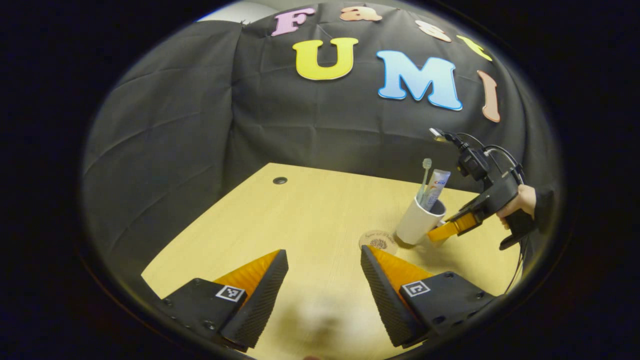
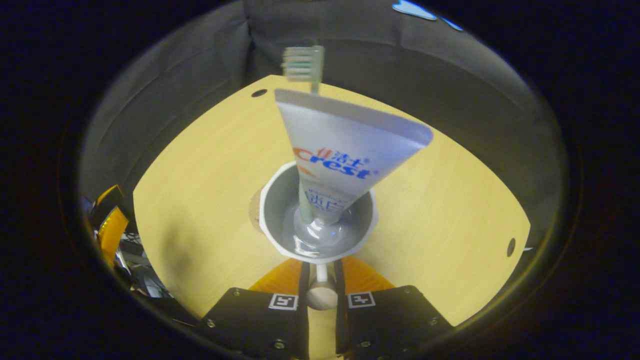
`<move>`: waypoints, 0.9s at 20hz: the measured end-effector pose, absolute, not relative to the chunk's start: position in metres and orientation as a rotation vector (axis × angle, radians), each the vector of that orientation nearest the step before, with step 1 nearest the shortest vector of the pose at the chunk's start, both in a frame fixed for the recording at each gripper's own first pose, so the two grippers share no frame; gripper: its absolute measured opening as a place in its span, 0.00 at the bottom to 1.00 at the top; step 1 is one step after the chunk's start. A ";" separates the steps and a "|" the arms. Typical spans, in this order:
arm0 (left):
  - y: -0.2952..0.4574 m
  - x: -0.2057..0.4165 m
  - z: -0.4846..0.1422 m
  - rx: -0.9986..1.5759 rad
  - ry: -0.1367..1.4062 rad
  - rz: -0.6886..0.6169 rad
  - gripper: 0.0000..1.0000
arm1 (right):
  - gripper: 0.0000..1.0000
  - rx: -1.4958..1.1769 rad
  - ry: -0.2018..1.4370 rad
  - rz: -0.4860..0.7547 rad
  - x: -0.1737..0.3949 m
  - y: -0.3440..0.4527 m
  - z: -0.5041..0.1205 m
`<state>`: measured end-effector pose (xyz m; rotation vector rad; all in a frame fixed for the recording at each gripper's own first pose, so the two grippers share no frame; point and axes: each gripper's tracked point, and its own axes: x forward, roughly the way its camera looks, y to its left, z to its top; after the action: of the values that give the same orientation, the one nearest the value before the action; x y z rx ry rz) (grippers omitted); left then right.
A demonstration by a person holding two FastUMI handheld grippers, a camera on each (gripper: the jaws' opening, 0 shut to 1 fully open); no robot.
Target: Put the toothbrush and toothpaste on the desktop into the cup, then pick up the cup and place it on the coaster on the desktop.
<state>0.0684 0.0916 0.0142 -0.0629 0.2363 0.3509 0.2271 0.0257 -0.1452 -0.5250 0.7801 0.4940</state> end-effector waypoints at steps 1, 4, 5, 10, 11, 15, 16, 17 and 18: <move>0.092 0.068 0.014 -0.064 0.237 0.354 0.98 | 0.21 -0.533 0.778 0.504 0.225 0.032 -0.146; 0.093 0.068 0.013 -0.067 0.235 0.362 0.98 | 0.21 -0.544 0.786 0.530 0.223 0.046 -0.151; 0.094 0.067 0.012 -0.069 0.235 0.367 0.98 | 0.21 -0.550 0.787 0.536 0.224 0.049 -0.151; 0.097 0.065 0.008 -0.082 0.241 0.388 0.98 | 0.21 -0.567 0.797 0.563 0.224 0.065 -0.158; 0.098 0.066 0.007 -0.085 0.242 0.393 0.98 | 0.21 -0.571 0.796 0.565 0.225 0.067 -0.157; 0.100 0.065 0.002 -0.097 0.242 0.406 0.98 | 0.21 -0.593 0.802 0.555 0.227 0.074 -0.159; 0.101 0.064 0.002 -0.100 0.242 0.409 0.98 | 0.22 -0.603 0.803 0.546 0.228 0.077 -0.162; 0.102 0.064 0.001 -0.102 0.241 0.412 0.98 | 0.21 -0.617 0.803 0.536 0.228 0.081 -0.165; 0.103 0.064 0.000 -0.105 0.240 0.414 0.98 | 0.22 -0.632 0.804 0.527 0.225 0.088 -0.172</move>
<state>0.0638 0.1031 0.0005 -0.1046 0.2397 0.4135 0.2254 0.0882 -0.1716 -0.6316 0.8035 0.5270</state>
